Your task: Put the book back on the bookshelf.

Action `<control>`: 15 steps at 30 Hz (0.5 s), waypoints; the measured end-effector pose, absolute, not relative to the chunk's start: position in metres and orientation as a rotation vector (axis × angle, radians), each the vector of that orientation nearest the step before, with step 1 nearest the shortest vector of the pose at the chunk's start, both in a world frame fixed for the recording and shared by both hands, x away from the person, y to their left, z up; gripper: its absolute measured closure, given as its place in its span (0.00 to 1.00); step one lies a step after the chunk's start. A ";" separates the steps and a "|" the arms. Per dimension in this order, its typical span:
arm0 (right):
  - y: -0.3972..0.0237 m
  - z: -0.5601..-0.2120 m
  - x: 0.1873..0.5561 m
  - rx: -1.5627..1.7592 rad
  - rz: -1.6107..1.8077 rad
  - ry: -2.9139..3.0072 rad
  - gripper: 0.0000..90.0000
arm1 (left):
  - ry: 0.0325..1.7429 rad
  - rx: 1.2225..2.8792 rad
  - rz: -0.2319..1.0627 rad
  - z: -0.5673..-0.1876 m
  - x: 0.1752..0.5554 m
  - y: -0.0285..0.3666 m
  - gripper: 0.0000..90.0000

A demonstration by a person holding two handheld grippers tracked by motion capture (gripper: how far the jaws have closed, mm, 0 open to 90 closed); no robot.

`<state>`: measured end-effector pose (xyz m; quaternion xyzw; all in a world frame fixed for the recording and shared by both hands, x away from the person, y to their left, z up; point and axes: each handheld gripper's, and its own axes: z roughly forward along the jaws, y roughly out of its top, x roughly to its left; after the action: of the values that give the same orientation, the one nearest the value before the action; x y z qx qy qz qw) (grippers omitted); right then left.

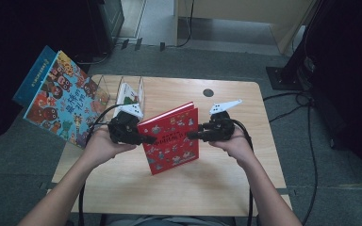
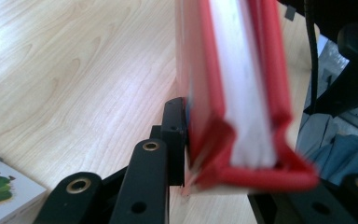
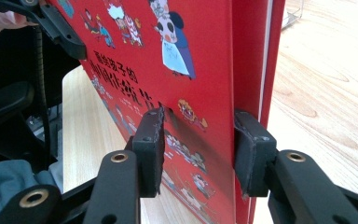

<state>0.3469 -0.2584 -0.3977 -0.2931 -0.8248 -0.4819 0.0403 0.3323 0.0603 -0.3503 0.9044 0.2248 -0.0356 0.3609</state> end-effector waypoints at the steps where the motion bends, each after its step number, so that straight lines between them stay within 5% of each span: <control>1: -0.258 -0.397 0.346 -0.897 -1.478 -2.528 0.64 | 0.578 2.335 -0.103 -0.348 0.333 0.060 0.82; 15: -0.258 -0.404 0.342 -0.863 -1.500 -2.592 0.59 | 0.611 2.509 -0.138 -0.316 0.347 0.037 0.76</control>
<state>0.3425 -0.2582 -0.4037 -0.2768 -0.8316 -0.4812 0.0127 0.3473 0.0371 -0.3160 0.9330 0.2274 -0.0512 0.2743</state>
